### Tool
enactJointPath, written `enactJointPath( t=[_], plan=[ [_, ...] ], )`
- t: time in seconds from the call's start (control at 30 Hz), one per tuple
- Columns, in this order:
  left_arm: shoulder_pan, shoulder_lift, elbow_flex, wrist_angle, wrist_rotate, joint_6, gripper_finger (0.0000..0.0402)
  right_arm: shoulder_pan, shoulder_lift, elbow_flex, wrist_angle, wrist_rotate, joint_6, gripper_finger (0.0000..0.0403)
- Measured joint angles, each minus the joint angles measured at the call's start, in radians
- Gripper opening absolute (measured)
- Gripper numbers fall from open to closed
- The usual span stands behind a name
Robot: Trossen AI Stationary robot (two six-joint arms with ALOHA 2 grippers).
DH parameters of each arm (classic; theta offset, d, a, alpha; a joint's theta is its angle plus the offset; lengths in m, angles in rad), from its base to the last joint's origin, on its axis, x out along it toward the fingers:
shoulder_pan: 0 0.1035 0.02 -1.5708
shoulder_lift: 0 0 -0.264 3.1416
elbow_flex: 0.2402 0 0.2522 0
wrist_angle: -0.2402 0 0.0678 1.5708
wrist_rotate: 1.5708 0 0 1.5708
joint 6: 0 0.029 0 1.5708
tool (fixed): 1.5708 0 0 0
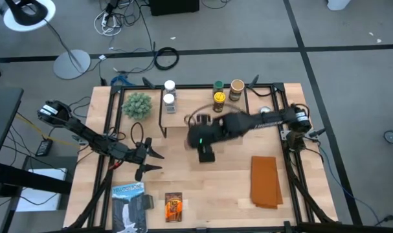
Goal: Shelf spices
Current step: Put the red seasoning can onto the shelf
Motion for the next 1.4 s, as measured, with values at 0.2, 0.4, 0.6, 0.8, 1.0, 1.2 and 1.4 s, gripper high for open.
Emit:
enactJointPath(
  t=[0.2,0.4,0.6,0.8,1.0,1.2,1.4],
  plan=[
    [0.0,0.0,0.0,0.0,0.0,0.0,0.0214,-0.118,-0.004,0.16,-0.088,0.024,-0.109,0.0223],
    [0.0,0.0,0.0,0.001,-0.029,0.002,0.0214,-0.227,0.108,0.415,-0.265,0.021,-0.179,0.0221],
    [0.0,0.0,0.0,0.001,-0.031,0.02,0.0214,-0.307,0.16,0.407,-0.326,0.004,-0.219,0.0225],
    [0.0,0.0,0.0,0.001,-0.031,0.02,0.0214,-0.339,0.179,0.408,-0.297,-0.003,-0.237,0.0228],
    [0.0,0.0,0.0,0.0,-0.031,0.02,0.0214,-0.379,0.192,0.408,-0.292,-0.046,-0.235,0.0235],
    [0.0,0.0,0.0,-0.001,-0.032,0.019,0.0214,-0.399,0.203,0.408,-0.294,-0.084,-0.235,0.0235],
    [0.0,0.0,0.0,-0.003,-0.031,0.019,0.0214,-0.412,0.203,0.408,-0.293,-0.112,-0.233,0.0244]
  ],
)
